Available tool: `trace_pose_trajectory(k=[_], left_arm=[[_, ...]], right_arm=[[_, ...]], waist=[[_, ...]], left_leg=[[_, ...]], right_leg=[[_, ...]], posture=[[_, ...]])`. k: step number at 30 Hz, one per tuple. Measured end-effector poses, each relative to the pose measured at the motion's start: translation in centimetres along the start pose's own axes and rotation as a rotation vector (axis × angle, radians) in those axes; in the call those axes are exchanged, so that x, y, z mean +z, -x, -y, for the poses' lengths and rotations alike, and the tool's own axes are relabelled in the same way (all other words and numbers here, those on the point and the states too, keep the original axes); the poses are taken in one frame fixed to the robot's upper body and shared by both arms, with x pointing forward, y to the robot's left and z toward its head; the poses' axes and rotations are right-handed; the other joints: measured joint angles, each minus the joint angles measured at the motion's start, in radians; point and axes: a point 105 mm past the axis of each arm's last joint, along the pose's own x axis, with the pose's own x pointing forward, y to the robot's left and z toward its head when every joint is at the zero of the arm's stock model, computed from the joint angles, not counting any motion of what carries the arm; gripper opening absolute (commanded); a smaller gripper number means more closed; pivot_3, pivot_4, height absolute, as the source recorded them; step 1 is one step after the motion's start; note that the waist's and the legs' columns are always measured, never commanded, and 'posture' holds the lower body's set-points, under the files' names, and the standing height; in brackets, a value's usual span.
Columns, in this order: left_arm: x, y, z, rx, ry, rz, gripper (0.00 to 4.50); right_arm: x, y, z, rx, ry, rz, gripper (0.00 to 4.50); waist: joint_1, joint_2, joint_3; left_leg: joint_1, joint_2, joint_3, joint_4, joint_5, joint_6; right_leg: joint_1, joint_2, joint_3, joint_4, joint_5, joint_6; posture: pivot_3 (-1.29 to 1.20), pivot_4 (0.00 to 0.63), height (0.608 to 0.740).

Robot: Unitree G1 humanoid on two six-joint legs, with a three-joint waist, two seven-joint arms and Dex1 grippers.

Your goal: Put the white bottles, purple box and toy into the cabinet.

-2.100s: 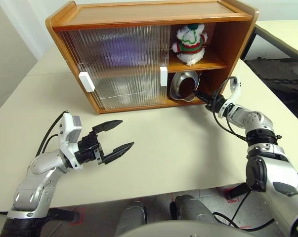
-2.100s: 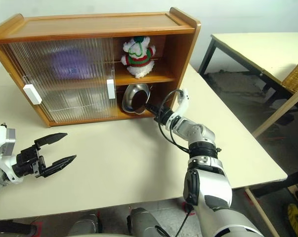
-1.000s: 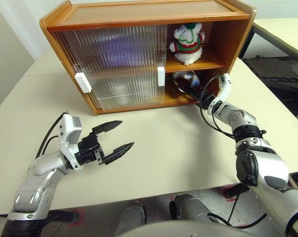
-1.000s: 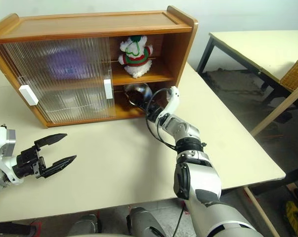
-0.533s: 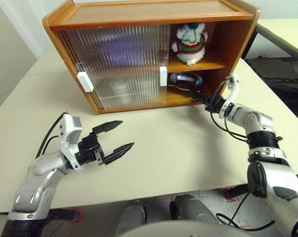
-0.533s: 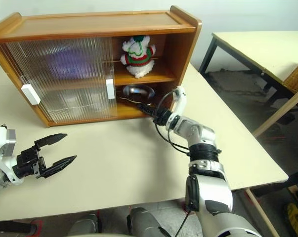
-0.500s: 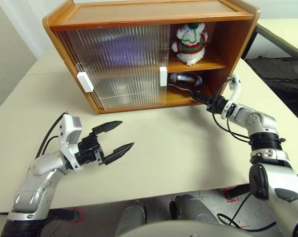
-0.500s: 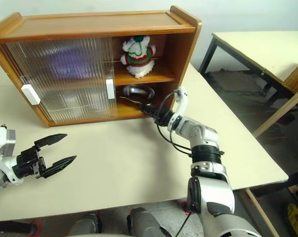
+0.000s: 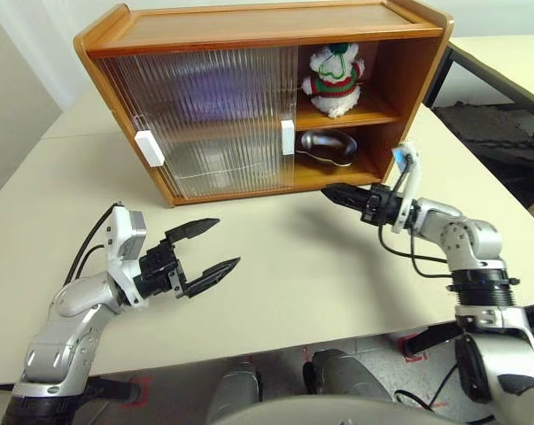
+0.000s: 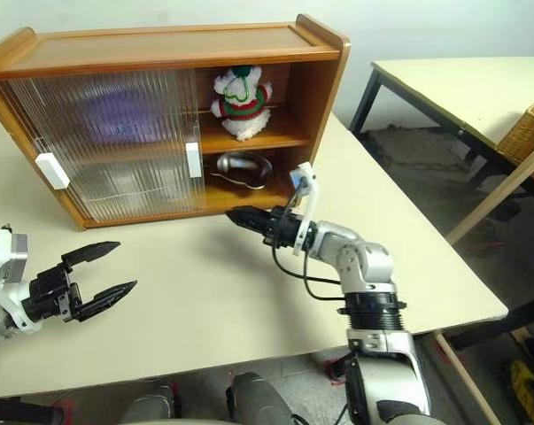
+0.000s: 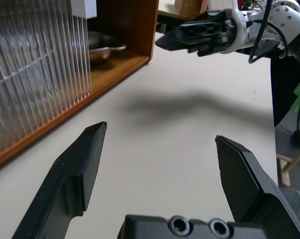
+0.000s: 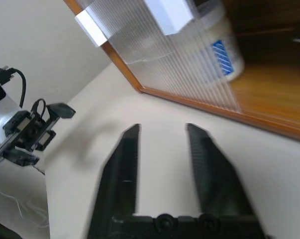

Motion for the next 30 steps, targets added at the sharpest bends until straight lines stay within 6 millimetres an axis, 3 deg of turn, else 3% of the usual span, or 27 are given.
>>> trace_pose_trajectory(k=[2, 7, 9, 13, 16, 23, 30], left_arm=[[-0.1, 0.2, -0.1, 0.011, 0.001, -0.003, 4.50], [-0.2, 0.7, -0.2, 0.035, 0.002, -0.009, 4.50], [-0.2, 0.8, -0.2, 0.037, 0.004, -0.011, 4.50], [-0.3, 0.8, -0.3, 0.044, 0.004, -0.013, 4.50], [-0.3, 0.8, -0.3, 0.046, 0.003, -0.013, 4.50], [-0.1, 0.5, -0.4, 0.047, -0.003, -0.007, 4.50], [-0.1, 0.4, -0.4, 0.044, -0.005, -0.006, 4.50]], right_arm=[[0.9, -1.4, -0.6, 0.023, 0.038, 0.025, 0.03], [3.1, -5.9, -2.3, 0.060, 0.132, 0.091, 0.03], [3.9, -7.3, -2.4, 0.040, 0.140, 0.125, 0.03], [5.4, -9.5, -3.1, 0.040, 0.145, 0.168, 0.03], [5.8, -9.7, -3.2, 0.041, 0.154, 0.169, 0.03], [5.6, -9.8, -1.1, -0.060, 0.176, 0.154, 0.03], [6.3, -8.5, 0.5, -0.152, 0.206, 0.150, 0.03]], waist=[[0.000, 0.000, 0.000], [0.001, 0.000, 0.000], [0.006, 0.001, 0.000], [0.013, 0.001, -0.001], [0.017, 0.000, -0.002], [0.018, 0.000, -0.002], [0.024, 0.000, -0.002]], left_leg=[[-0.001, 0.000, 0.000, 0.000, 0.000, 0.000], [-0.002, 0.002, -0.001, -0.002, 0.000, 0.000], [-0.004, 0.003, -0.001, -0.003, 0.000, 0.000], [-0.011, 0.005, -0.002, -0.004, 0.000, 0.000], [-0.016, 0.005, -0.002, -0.003, 0.000, 0.000], [-0.017, 0.006, -0.001, -0.001, 0.000, 0.000], [-0.018, 0.006, -0.001, 0.006, 0.002, 0.001]], right_leg=[[-0.001, 0.000, 0.000, 0.000, 0.000, 0.000], [-0.004, 0.000, -0.001, 0.001, 0.004, 0.003], [-0.006, -0.001, -0.002, 0.001, 0.010, -0.008], [-0.015, -0.001, -0.004, 0.002, 0.011, -0.011], [-0.019, -0.001, -0.004, 0.002, 0.012, -0.011], [-0.021, -0.002, -0.005, 0.002, 0.016, -0.011], [-0.020, -0.001, -0.005, 0.002, 0.019, -0.017]], posture=[[-0.13, 0.036, 0.740], [-0.12, 0.036, 0.740], [-0.12, 0.036, 0.740], [-0.11, 0.036, 0.740], [-0.11, 0.035, 0.740], [-0.12, 0.037, 0.740], [-0.13, 0.032, 0.740]])
